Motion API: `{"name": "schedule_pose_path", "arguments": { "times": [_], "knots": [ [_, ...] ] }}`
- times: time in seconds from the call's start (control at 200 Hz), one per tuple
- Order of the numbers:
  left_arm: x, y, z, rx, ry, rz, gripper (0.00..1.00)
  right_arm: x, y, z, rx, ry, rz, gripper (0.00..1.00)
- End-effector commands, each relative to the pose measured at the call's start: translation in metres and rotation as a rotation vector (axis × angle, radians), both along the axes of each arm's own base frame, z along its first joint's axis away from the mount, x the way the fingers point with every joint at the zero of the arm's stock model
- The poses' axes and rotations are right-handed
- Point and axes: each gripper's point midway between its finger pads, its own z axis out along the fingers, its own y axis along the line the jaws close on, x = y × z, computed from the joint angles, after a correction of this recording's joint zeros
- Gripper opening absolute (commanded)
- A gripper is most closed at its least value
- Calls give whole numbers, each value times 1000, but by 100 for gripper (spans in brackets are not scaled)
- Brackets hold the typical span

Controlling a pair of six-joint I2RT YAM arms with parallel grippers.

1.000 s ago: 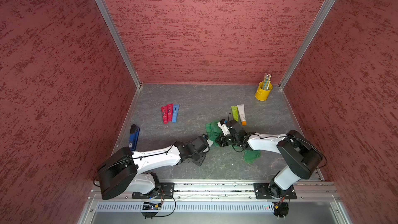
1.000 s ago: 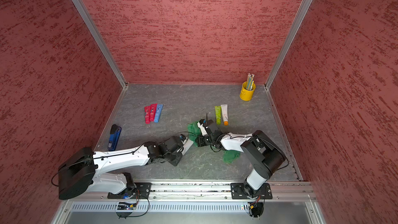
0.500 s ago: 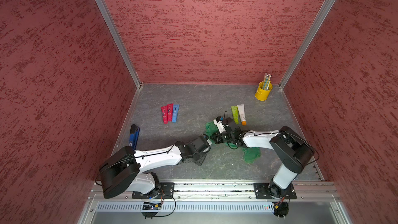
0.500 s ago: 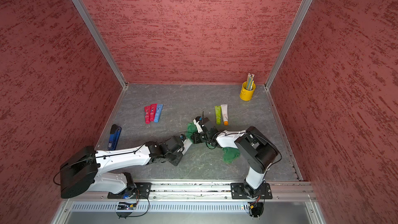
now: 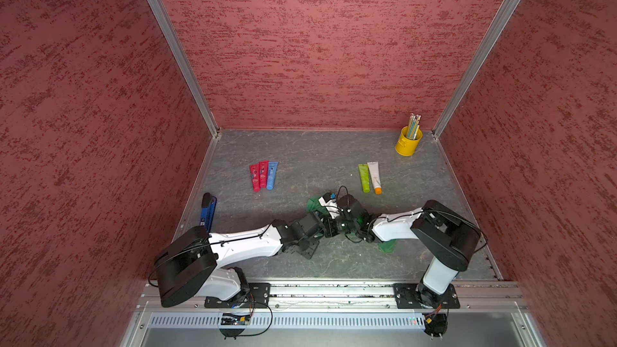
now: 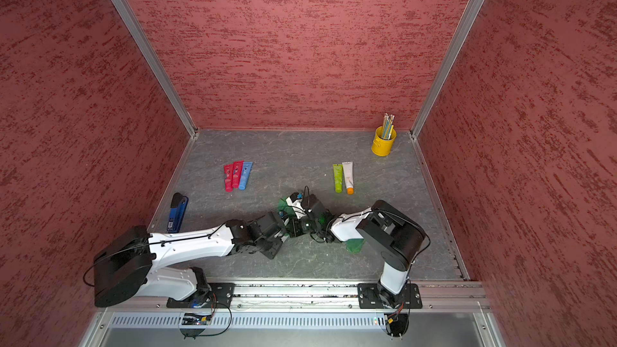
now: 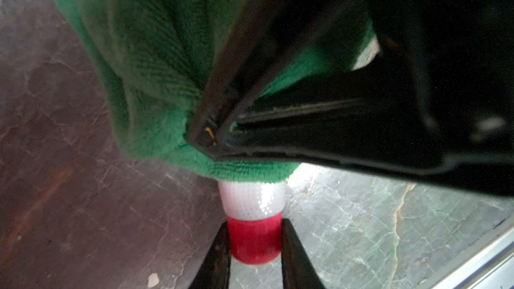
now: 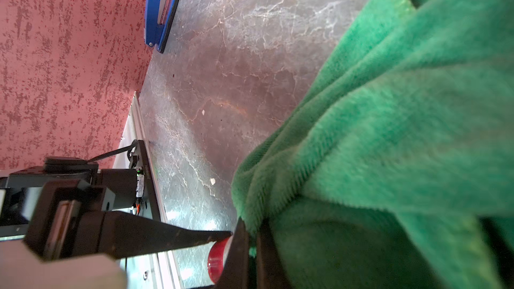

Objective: Wipe the surface of the toothpaste tube
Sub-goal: Wipe the dirt from the toothpaste tube.

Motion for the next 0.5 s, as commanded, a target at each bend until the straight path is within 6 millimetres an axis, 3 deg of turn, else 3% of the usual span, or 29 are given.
{"name": "schedule_pose_path", "arguments": {
  "times": [0.0, 0.135, 0.235, 0.371, 0.496],
  "knots": [
    [11, -13, 9, -50, -54, -7, 4, 7, -37, -35, -164, 53, -100, 0],
    [11, -12, 12, -61, -61, -3, 3, 53, -76, -33, -283, -30, -274, 0],
    [11, -12, 12, -64, -60, -4, 3, 70, -93, -33, -326, -52, -337, 0],
    [11, -13, 9, -56, -53, -8, 2, 70, -86, -36, -286, -29, -325, 0],
    [11, -14, 10, -58, -55, -8, 2, 46, -63, -38, -214, 23, -231, 0]
  ]
}}
